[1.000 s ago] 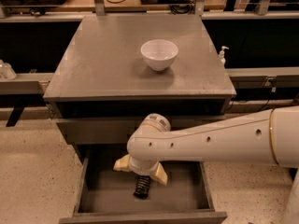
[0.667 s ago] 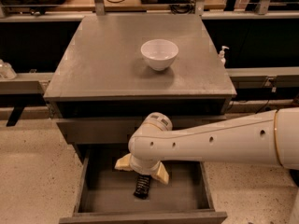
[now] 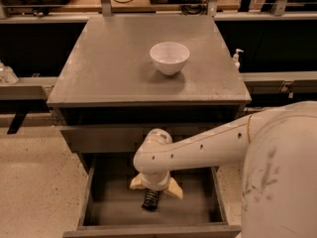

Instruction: Pick rxbar chocolate from middle drawer and place on counter

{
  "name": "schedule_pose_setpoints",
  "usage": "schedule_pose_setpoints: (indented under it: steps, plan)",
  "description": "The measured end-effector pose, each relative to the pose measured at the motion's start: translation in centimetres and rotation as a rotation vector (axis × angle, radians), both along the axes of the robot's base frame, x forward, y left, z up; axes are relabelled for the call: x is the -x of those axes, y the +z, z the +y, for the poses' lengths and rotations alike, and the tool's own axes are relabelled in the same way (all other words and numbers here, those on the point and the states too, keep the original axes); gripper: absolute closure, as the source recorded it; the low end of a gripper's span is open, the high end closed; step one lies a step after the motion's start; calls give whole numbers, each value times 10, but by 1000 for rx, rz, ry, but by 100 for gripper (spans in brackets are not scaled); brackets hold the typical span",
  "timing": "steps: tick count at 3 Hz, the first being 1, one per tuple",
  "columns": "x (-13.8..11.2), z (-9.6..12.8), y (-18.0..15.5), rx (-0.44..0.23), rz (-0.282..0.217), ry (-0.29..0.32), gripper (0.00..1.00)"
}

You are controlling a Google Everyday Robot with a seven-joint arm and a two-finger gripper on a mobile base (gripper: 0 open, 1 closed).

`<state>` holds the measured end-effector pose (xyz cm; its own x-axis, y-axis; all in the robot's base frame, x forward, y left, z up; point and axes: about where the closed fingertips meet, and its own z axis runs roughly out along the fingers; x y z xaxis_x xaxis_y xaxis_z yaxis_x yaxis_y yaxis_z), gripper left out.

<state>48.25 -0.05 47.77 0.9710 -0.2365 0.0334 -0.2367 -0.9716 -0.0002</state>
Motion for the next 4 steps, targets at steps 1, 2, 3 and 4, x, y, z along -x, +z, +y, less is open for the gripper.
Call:
schedule_pose_setpoints:
  steps: [1, 2, 3, 4]
  plan:
    - [4, -7, -39, 9, -52, -1, 0]
    - [-1, -3, -60, -45, -125, -8, 0]
    - [-15, -1, -82, -52, -138, -10, 0]
    - [-28, 1, -98, -43, -108, 2, 0]
